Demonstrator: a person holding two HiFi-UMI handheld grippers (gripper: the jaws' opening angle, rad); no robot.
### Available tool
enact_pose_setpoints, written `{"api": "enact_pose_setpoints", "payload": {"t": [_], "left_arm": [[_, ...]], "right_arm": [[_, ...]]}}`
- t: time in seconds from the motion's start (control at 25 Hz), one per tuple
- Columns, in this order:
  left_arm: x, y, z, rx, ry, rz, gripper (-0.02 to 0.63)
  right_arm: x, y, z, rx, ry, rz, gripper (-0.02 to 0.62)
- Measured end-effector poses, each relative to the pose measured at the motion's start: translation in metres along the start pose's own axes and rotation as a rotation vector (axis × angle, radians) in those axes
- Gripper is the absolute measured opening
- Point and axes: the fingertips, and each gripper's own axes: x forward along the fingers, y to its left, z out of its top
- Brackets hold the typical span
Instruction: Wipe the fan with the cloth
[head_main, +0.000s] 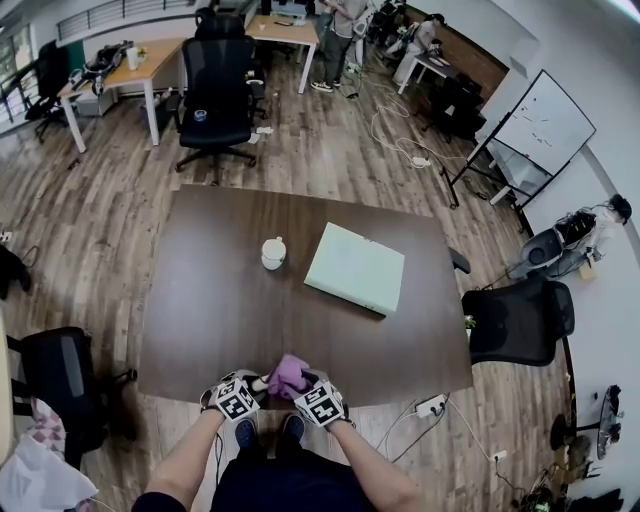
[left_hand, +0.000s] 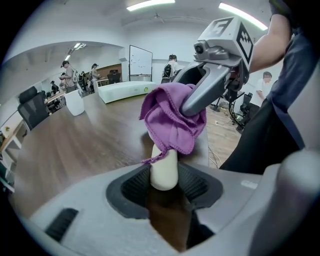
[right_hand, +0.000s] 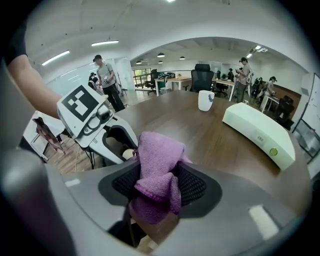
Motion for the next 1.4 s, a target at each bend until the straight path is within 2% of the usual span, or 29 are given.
{"api": "enact_pose_setpoints", "payload": {"t": [0.12,0.2,0.32,0.44,0.52,0.64,0.76,1.04,1.4], "left_arm": [[0.0,0.001,-0.001,-0.004,0.003,-0.002,0.173],[0.0,0.001,-0.002,-0.004,0.004,-0.001,0.173],[0.001,0.001,-0.003,-0.004,0.005,0.001,0.173],[0.003,-0.002,-0.006,-0.005,0.01,-0.003,0.173],[0.003,-0.002,-0.006,-0.001,0.016,-0.002,0.175],[0.001,0.0,-0.004,-0.004,0.026,0.003,0.175],[0.0,0.0,-0.003,-0.002,0.033,0.003,0.175],[-0.002,0.001,0.001,-0.003,0.026,0.01,0.175],[0.002,0.0,-0.003,-0.009,0.031,0.002,0.176]], "right_arm": [[0.0,-0.001,-0.002,-0.007,-0.006,0.0,0.289],[0.0,-0.002,-0.006,-0.013,0.006,-0.005,0.299],[0.001,-0.004,-0.015,-0.007,0.058,-0.018,0.247],[0.008,-0.003,-0.02,0.019,0.072,-0.017,0.225],[0.009,-0.007,-0.017,0.038,0.072,-0.035,0.17],[0.005,-0.014,-0.006,0.039,0.093,-0.077,0.139],[0.005,-0.02,0.004,0.035,0.092,-0.107,0.127],[0.009,-0.015,0.019,0.003,0.098,-0.1,0.12],[0.031,0.023,0.03,-0.041,0.08,-0.02,0.114]]}}
